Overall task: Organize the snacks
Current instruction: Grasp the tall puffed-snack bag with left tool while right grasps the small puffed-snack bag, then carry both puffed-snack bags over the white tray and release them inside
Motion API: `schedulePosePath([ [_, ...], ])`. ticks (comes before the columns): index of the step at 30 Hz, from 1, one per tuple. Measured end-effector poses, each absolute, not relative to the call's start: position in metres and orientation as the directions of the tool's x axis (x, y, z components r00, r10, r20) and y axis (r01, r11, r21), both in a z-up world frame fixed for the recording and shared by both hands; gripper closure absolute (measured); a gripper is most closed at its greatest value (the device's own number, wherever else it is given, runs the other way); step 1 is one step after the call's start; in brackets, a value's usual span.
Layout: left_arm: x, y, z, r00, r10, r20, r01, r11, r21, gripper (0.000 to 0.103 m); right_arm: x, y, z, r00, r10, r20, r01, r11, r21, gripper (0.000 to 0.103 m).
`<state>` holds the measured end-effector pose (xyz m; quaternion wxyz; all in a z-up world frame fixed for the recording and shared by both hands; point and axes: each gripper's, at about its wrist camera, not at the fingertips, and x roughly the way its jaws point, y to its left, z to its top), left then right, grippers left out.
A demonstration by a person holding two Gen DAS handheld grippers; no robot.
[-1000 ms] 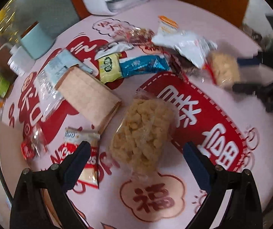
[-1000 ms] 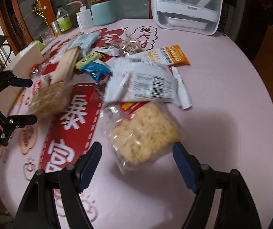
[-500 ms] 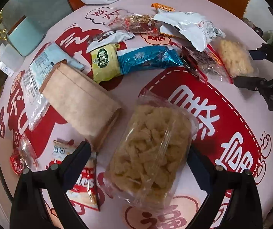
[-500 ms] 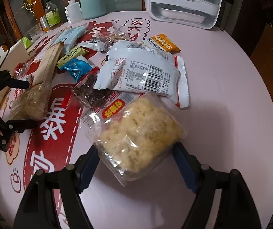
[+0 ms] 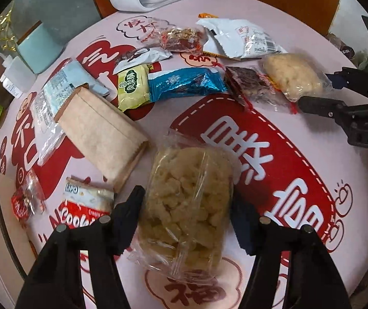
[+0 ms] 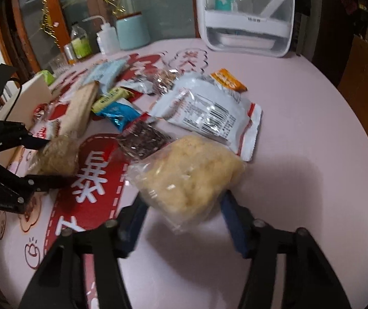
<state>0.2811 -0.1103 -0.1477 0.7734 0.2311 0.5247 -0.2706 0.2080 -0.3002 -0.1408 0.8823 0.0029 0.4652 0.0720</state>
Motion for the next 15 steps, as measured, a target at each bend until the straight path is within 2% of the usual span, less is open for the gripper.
schedulePosePath([
  [9, 0.253, -0.089, -0.106, 0.356, -0.250, -0.900, 0.594, 0.804, 0.012, 0.041, 0.180, -0.281, -0.109, 0.617, 0.191, -0.764, -0.175, 0.979, 0.104, 0.049],
  [11, 0.243, -0.083, -0.094, 0.372, -0.262, -0.890, 0.582, 0.813, 0.004, 0.041, 0.174, -0.275, -0.101, 0.623, 0.209, -0.754, -0.192, 0.975, 0.112, 0.059],
  [13, 0.235, -0.077, -0.085, 0.381, -0.275, -0.883, 0.573, 0.819, -0.008, 0.041, 0.170, -0.267, -0.093, 0.621, 0.238, -0.747, -0.214, 0.968, 0.130, 0.060],
  [14, 0.232, -0.073, -0.080, 0.386, -0.279, -0.879, 0.567, 0.824, -0.013, 0.041, 0.168, -0.262, -0.089, 0.622, 0.245, -0.743, -0.226, 0.966, 0.129, 0.064],
  [15, 0.229, -0.068, -0.077, 0.391, -0.282, -0.876, 0.559, 0.829, -0.017, 0.041, 0.165, -0.255, -0.086, 0.625, 0.250, -0.739, -0.244, 0.962, 0.119, 0.074],
])
